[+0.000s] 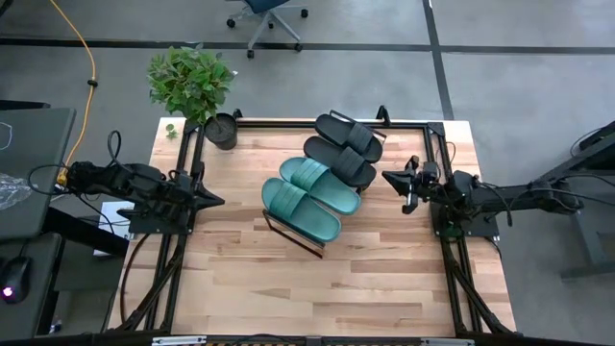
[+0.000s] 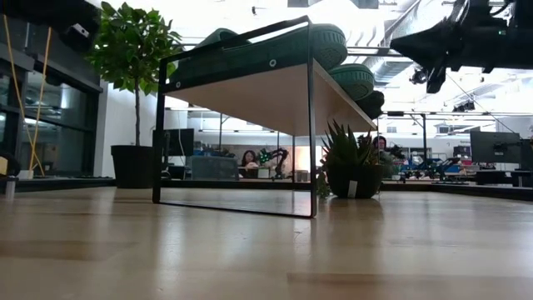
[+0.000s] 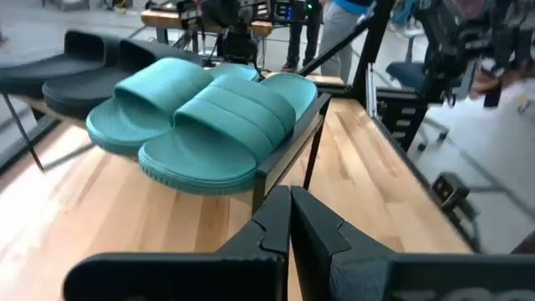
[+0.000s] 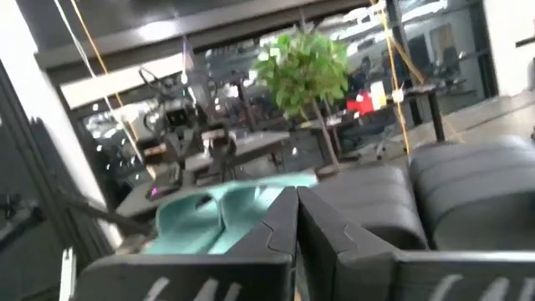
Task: Pick and place slides into the shelf
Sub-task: Return to Home Position
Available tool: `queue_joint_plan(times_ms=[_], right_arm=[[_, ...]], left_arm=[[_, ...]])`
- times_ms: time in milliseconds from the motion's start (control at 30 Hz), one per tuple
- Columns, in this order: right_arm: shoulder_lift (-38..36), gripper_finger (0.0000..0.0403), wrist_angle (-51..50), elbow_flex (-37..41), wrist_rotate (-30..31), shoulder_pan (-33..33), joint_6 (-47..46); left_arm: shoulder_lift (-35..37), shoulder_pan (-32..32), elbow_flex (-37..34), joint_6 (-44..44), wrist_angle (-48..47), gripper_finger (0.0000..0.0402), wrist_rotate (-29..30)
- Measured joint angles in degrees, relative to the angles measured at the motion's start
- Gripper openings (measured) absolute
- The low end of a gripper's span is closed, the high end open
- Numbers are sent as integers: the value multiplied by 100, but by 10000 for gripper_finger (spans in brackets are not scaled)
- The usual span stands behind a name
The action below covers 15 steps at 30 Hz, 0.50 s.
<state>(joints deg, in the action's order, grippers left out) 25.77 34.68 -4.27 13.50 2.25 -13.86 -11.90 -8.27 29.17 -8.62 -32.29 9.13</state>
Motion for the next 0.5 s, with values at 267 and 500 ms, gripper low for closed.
queue_joint_plan(times_ms=[267, 500], right_arm=[[1, 0, -906, 0, -510, 166, -459], [0, 0, -851, 246, -364, 165, -471]], left_arm=[[-63, 2, 0, 1036, -15, 0, 917], [5, 0, 0, 1104, -80, 0, 896]])
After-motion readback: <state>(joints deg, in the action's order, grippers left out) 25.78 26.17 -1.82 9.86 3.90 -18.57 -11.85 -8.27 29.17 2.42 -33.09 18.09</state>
